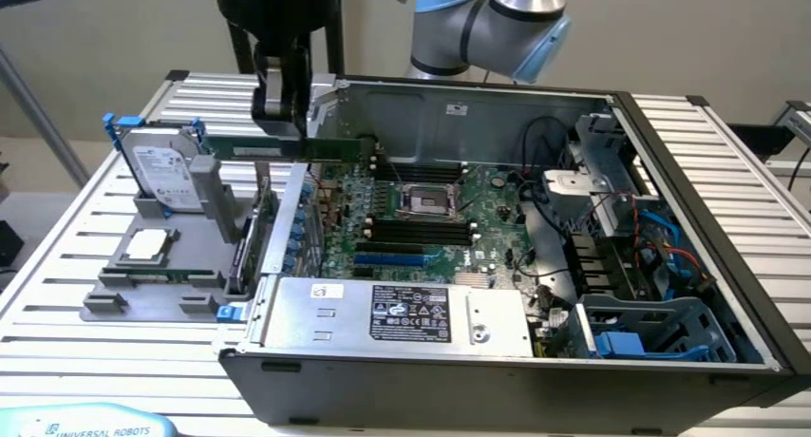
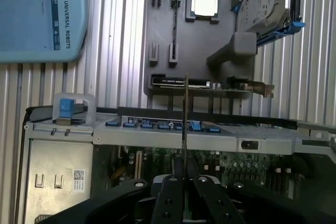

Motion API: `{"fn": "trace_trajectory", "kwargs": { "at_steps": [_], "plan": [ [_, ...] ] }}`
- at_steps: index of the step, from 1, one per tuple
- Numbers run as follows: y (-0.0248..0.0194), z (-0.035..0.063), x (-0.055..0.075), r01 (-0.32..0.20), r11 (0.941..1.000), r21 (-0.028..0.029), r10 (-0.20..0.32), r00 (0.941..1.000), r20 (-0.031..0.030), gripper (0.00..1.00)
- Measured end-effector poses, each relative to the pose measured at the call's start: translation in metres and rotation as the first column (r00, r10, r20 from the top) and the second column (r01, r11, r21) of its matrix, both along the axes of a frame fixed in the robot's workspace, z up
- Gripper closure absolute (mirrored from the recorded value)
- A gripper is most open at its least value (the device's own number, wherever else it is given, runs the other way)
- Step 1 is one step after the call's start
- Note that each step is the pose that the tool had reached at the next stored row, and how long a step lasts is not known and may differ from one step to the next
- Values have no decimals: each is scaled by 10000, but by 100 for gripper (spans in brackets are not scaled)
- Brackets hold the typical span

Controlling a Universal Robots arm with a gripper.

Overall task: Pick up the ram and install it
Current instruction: 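Pick up the ram and move it above insertion slot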

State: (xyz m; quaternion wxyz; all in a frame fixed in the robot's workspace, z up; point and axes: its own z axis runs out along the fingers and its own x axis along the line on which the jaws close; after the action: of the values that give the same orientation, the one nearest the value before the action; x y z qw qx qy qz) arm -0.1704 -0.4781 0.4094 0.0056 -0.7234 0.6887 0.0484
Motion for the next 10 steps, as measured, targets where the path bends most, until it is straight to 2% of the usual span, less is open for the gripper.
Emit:
{"fn": "trace_trajectory", "kwargs": {
  "at_steps": [10],
  "plan": [
    [111, -1, 387, 1, 10000, 10, -1, 10000, -27, 87]
  ]
}}
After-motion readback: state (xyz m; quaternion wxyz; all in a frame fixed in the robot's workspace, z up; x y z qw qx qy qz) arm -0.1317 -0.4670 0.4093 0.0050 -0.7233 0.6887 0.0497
